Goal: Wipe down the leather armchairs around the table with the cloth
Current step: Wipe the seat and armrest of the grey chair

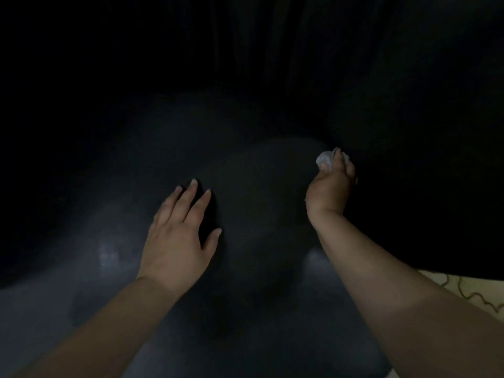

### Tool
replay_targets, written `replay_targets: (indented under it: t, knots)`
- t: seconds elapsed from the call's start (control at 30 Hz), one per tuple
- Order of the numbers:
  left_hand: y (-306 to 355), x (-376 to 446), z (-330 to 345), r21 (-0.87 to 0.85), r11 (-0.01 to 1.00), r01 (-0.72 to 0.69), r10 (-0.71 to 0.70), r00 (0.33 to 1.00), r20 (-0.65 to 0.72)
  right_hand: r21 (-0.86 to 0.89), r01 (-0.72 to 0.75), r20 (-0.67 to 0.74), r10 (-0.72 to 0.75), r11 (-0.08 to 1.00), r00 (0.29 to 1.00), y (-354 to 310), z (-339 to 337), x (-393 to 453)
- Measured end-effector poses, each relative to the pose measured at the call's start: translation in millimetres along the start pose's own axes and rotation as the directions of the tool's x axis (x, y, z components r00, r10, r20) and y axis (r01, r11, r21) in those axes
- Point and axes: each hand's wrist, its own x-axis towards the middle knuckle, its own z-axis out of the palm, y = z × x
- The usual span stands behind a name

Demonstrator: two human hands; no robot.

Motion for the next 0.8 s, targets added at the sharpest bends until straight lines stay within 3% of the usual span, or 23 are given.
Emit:
replay_targets:
  t: [0.27, 0.37, 0.43, 0.57, 0.8]
  knots:
    - [-6.5, 7.2, 2.7, -0.047, 0.999, -0.028, 0.028, 1.000, 0.003, 0.221, 0.050, -0.032, -0.044, 0.974, 0.999, -33.7, 21.6, 24.3]
    - [-8.7, 7.3, 4.0, -0.060, 0.998, -0.034, 0.035, 0.999, 0.007, 0.087, 0.236, 0.018, -0.239, 0.968, 0.971, -40.5, 23.9, 27.8]
    - [-10.7, 7.1, 4.1, -0.068, 0.997, -0.048, 0.049, 0.999, 0.005, 0.007, 0.355, 0.084, -0.354, 0.935, 0.931, -45.2, 23.3, 31.1]
    - [-13.8, 6.8, 1.5, -0.062, 0.994, -0.089, 0.089, 0.996, -0.009, 0.099, 0.537, 0.221, -0.545, 0.838, 0.809, -57.0, 22.0, 17.0]
    - [-19.6, -0.6, -5.4, -0.090, 0.996, -0.009, -0.004, 0.990, -0.142, 0.122, 0.713, 0.417, -0.688, 0.690, 0.594, -59.1, 34.2, -73.7]
